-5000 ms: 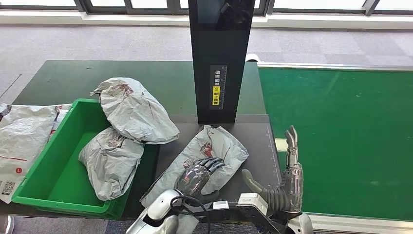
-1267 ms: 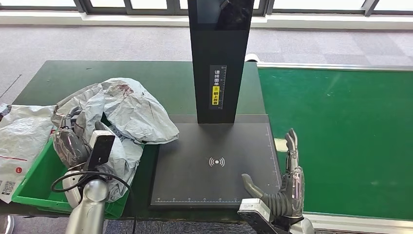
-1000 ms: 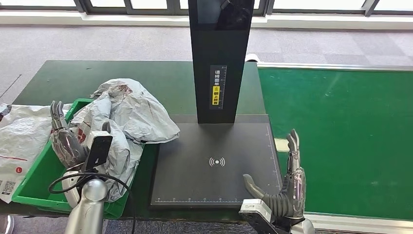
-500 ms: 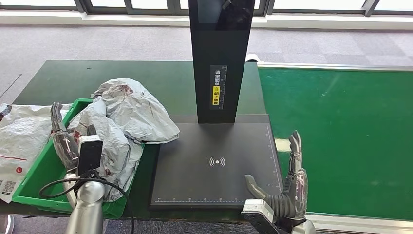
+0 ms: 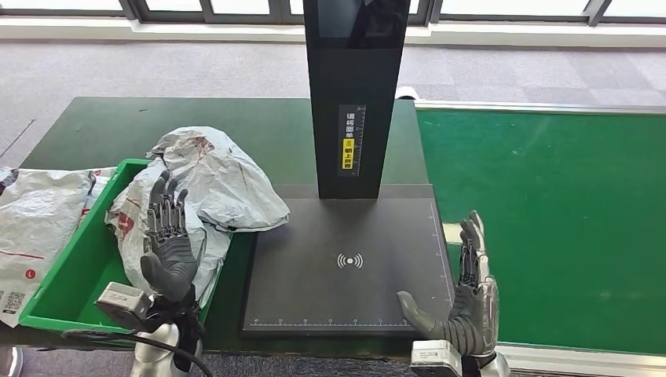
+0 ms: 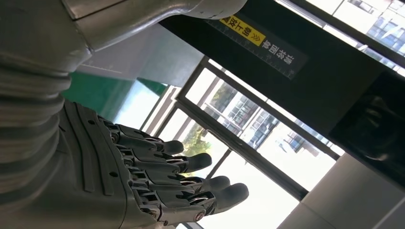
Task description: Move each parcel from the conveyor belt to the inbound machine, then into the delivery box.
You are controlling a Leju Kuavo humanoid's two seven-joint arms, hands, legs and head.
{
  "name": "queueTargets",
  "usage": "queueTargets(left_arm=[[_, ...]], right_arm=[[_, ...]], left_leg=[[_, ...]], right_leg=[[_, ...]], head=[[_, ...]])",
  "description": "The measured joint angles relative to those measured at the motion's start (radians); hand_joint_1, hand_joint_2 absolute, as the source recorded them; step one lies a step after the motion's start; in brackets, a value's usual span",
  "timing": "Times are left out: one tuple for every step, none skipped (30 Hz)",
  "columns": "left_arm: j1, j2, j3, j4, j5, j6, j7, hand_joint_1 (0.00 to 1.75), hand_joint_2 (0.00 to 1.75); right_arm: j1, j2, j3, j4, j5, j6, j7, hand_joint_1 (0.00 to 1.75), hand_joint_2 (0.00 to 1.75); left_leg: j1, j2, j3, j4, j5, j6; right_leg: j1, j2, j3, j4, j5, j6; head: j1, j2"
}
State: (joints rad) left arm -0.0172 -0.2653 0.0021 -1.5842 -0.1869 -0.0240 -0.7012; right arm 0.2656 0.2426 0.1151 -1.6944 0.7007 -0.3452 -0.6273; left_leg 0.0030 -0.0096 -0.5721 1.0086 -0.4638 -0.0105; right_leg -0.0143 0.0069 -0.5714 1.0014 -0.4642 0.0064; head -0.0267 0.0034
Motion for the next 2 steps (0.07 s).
queueTargets(left_arm=[[0.004, 0.001, -0.013, -0.004, 0.007, -0.024, 0.000, 0.00, 0.00], [0.006, 0.001, -0.020, -0.006, 0.010, -0.037, 0.000, 0.00, 0.00]], right_arm=[[0.000, 0.000, -0.004, -0.001, -0.004, 0.006, -0.002, 0.00, 1.75], [0.001, 0.000, -0.006, -0.002, -0.006, 0.009, -0.003, 0.00, 1.75]], left_leg=[[0.000, 0.000, 0.000, 0.000, 0.000, 0.000], [0.000, 0.000, 0.000, 0.000, 0.000, 0.000]], right_leg=[[0.000, 0.000, 0.000, 0.000, 0.000, 0.000], [0.000, 0.000, 0.000, 0.000, 0.000, 0.000]], head=[[0.000, 0.000], [0.000, 0.000]])
